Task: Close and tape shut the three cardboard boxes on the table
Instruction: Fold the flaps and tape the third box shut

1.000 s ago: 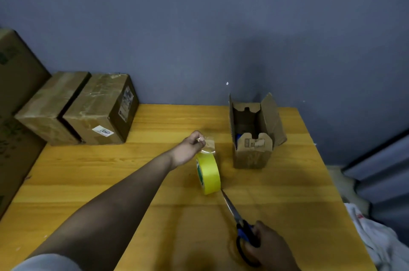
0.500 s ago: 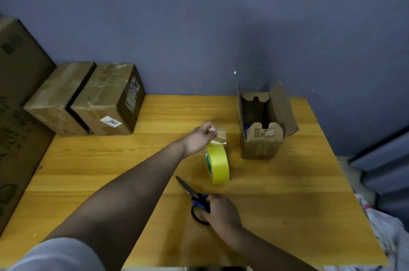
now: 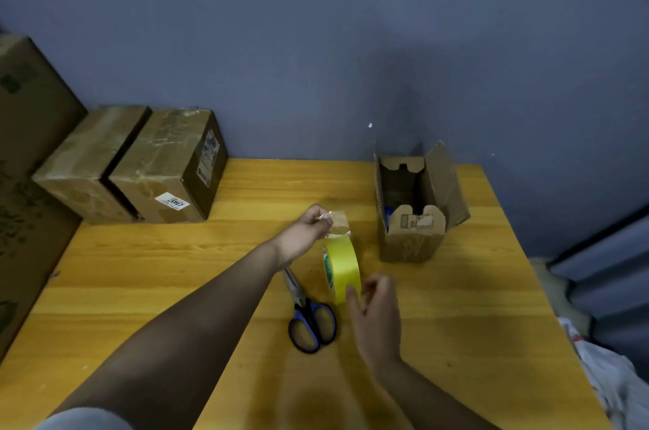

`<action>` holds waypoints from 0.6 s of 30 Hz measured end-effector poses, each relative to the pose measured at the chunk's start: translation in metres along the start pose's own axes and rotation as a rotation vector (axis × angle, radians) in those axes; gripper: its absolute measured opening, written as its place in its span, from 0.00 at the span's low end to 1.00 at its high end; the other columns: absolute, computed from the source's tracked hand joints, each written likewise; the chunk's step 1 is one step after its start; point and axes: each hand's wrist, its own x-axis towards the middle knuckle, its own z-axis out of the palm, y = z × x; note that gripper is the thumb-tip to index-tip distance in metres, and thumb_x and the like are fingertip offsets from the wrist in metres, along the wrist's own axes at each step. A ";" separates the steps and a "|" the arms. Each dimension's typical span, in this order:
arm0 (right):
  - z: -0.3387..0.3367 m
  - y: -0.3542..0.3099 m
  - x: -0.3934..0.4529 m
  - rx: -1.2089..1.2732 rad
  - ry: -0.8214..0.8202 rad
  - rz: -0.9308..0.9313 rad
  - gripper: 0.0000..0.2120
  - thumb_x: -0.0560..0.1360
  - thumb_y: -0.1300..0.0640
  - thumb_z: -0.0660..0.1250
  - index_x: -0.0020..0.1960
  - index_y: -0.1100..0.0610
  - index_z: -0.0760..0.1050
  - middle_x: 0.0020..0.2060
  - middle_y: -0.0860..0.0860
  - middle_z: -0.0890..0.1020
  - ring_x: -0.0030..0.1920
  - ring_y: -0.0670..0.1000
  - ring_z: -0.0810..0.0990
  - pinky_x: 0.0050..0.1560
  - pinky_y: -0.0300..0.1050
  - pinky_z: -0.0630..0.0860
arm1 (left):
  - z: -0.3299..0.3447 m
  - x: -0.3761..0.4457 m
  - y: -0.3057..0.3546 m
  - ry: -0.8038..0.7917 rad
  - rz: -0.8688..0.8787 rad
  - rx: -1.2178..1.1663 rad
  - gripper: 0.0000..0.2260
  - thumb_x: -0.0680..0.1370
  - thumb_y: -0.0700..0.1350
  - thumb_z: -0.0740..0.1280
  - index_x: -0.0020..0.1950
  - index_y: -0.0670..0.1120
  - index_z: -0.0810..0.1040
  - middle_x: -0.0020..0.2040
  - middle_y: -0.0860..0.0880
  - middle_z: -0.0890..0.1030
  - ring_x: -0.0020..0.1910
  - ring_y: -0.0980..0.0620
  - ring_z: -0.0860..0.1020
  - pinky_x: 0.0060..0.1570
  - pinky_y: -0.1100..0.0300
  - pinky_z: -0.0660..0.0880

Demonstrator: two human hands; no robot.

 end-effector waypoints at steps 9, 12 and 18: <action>0.004 -0.013 0.066 0.290 -0.618 0.316 0.15 0.76 0.51 0.69 0.59 0.56 0.72 0.53 0.53 0.80 0.49 0.50 0.79 0.50 0.46 0.76 | -0.009 -0.015 0.008 0.155 -0.039 -0.308 0.06 0.81 0.39 0.60 0.45 0.46 0.69 0.52 0.47 0.78 0.55 0.45 0.79 0.43 0.71 0.76; 0.014 -0.011 0.059 -0.026 -0.662 0.105 0.22 0.74 0.47 0.69 0.64 0.54 0.69 0.58 0.50 0.78 0.56 0.51 0.78 0.57 0.50 0.75 | -0.022 -0.020 0.008 0.323 0.000 -0.273 0.04 0.80 0.39 0.61 0.46 0.46 0.69 0.48 0.48 0.78 0.50 0.48 0.78 0.39 0.69 0.72; 0.035 -0.013 0.044 -0.609 -0.431 -0.434 0.18 0.76 0.48 0.66 0.64 0.50 0.68 0.58 0.47 0.78 0.62 0.49 0.74 0.64 0.47 0.63 | -0.037 -0.040 0.003 0.381 0.075 -0.111 0.04 0.80 0.38 0.60 0.46 0.44 0.69 0.41 0.50 0.72 0.39 0.56 0.71 0.35 0.73 0.69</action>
